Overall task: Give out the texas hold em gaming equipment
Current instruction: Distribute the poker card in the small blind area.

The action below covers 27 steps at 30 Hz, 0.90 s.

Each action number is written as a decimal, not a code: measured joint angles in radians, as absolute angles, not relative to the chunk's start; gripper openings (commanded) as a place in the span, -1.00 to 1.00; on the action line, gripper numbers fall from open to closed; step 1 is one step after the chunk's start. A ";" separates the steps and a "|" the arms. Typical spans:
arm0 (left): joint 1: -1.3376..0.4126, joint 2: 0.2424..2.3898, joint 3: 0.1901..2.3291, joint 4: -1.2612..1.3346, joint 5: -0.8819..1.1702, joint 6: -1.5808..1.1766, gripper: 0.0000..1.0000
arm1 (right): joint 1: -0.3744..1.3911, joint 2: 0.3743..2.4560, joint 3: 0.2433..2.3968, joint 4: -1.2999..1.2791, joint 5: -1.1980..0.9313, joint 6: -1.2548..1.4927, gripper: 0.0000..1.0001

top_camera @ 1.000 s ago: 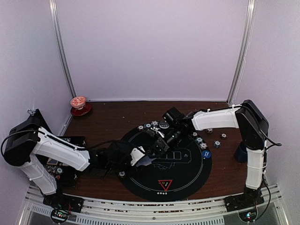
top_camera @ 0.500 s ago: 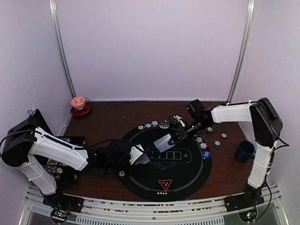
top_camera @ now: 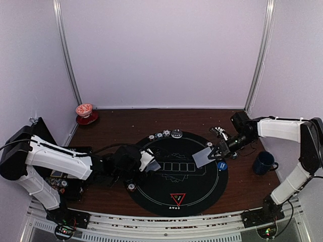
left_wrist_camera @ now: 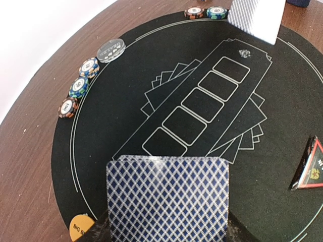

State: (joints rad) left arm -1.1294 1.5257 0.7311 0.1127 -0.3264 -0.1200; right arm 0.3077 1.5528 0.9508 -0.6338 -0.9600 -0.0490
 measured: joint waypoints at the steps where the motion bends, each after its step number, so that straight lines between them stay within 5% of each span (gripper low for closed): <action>1: -1.129 1.523 0.731 0.104 -0.327 -0.124 0.01 | 0.298 1.539 0.951 -0.636 -0.958 -0.054 -1.00; 9: -1.130 1.506 0.731 0.087 -0.336 -0.144 0.01 | 0.274 1.537 0.985 -0.742 -0.951 -0.159 -1.00; 18: -1.131 1.501 0.731 0.086 -0.337 -0.144 0.01 | 0.229 1.712 1.261 -1.118 -0.902 -0.605 -1.00; 27: -1.133 1.501 0.731 0.087 -0.336 -0.138 0.01 | 0.224 1.679 1.122 -1.213 -0.802 -0.738 -1.00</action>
